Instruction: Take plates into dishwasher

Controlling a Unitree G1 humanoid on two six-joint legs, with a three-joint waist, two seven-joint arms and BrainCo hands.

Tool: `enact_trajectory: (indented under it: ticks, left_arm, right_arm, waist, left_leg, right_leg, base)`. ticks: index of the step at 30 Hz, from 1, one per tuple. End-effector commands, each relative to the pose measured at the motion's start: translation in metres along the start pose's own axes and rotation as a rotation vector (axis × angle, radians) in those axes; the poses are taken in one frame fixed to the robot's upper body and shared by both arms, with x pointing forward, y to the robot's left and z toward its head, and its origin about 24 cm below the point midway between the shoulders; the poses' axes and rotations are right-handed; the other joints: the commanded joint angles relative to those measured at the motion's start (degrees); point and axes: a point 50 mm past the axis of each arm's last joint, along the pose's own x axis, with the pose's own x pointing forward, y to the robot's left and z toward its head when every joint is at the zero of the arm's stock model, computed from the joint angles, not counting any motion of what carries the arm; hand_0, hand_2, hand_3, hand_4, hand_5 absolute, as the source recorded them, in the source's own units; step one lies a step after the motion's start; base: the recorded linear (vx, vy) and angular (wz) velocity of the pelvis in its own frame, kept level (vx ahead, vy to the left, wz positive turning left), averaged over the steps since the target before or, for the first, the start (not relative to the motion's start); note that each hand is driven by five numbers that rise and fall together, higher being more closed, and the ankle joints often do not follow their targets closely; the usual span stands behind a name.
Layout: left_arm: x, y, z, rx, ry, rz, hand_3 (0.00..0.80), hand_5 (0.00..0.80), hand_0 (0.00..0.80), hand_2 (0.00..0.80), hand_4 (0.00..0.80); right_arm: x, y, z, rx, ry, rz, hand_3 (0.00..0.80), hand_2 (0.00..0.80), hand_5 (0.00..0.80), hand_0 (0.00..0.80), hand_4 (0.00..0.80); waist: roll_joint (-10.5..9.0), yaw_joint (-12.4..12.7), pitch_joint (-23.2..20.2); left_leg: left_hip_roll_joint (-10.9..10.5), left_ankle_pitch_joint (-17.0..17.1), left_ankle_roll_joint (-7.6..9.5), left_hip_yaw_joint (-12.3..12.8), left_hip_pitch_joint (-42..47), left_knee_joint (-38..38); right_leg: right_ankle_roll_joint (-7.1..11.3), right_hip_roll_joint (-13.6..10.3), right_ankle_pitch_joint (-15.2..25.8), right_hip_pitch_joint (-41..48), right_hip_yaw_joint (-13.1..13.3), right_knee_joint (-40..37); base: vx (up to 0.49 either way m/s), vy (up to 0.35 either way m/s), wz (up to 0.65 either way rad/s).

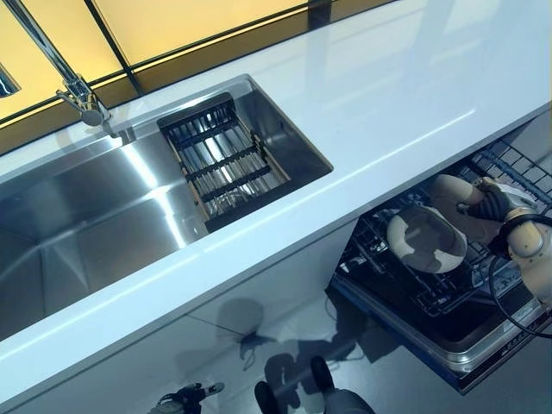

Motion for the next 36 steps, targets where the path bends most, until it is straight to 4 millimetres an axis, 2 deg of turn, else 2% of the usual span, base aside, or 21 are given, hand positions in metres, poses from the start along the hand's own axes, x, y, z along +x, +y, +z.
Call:
enact_trajectory:
  ticks: [1,6,20,29,36]
  left_arm:
    - [0.001,0.005,0.0,0.023,0.015,0.02,0.0,0.0,0.0,0.0,0.0]
    - [0.001,0.003,0.002,0.037,0.002,0.014,0.0,0.0,0.0,0.0,0.0]
    - [0.002,-0.003,0.013,0.055,-0.019,-0.011,0.0,0.0,0.0,0.0,0.0]
    - [0.002,-0.003,0.015,0.068,-0.021,-0.023,0.0,0.0,0.0,0.0,0.0]
    - [0.002,-0.004,0.015,0.066,-0.021,-0.029,0.0,0.0,0.0,0.0,0.0]
  right_arm:
    - [0.009,-0.007,0.01,-0.048,0.003,-0.078,0.8,0.8,0.8,0.8,0.8]
    - [0.009,0.006,0.002,-0.105,0.032,-0.069,0.8,0.8,0.8,0.8,0.8]
    - [0.01,0.036,-0.012,-0.076,0.137,-0.022,0.8,0.8,0.8,0.8,0.8]
    - [0.011,0.039,-0.033,-0.048,0.248,-0.032,0.8,0.8,0.8,0.8,0.8]
    - [0.011,0.028,-0.051,-0.063,0.317,-0.045,0.8,0.8,0.8,0.8,0.8]
  waist:
    - [-2.04,2.8,-0.6]
    - [-1.41,3.1,-0.3]
    - [0.3,3.6,-0.2]
    - [1.48,4.3,-0.1]
    - [2.36,4.6,0.1]
  left_leg:
    - [-3.1,-5.9,1.42,-2.6,2.5,0.0]
    - [-3.1,-6.0,1.41,-2.8,2.3,0.0]
    - [-3.5,-5.8,1.34,-3.4,1.7,0.0]
    - [-3.8,-5.7,1.32,-4.0,1.2,0.0]
    - [-4.0,-5.5,1.2,-4.2,1.0,0.0]
  right_leg:
    - [1.73,2.4,-2.5,0.0,-1.6,0.1]
    - [1.79,2.2,-2.6,-0.1,-2.0,0.1]
    - [1.93,1.7,-2.6,-0.6,-2.4,0.1]
    - [1.95,1.4,-2.5,-1.0,-2.6,0.1]
    - [1.89,1.1,-2.5,-1.1,-2.8,0.1]
  base:
    - [-0.017,-0.01,0.03]
    - [-0.011,-0.005,0.03]
    - [-0.009,-0.002,0.03]
    - [0.0,0.0,0.0]
    - [-0.001,0.0,0.0]
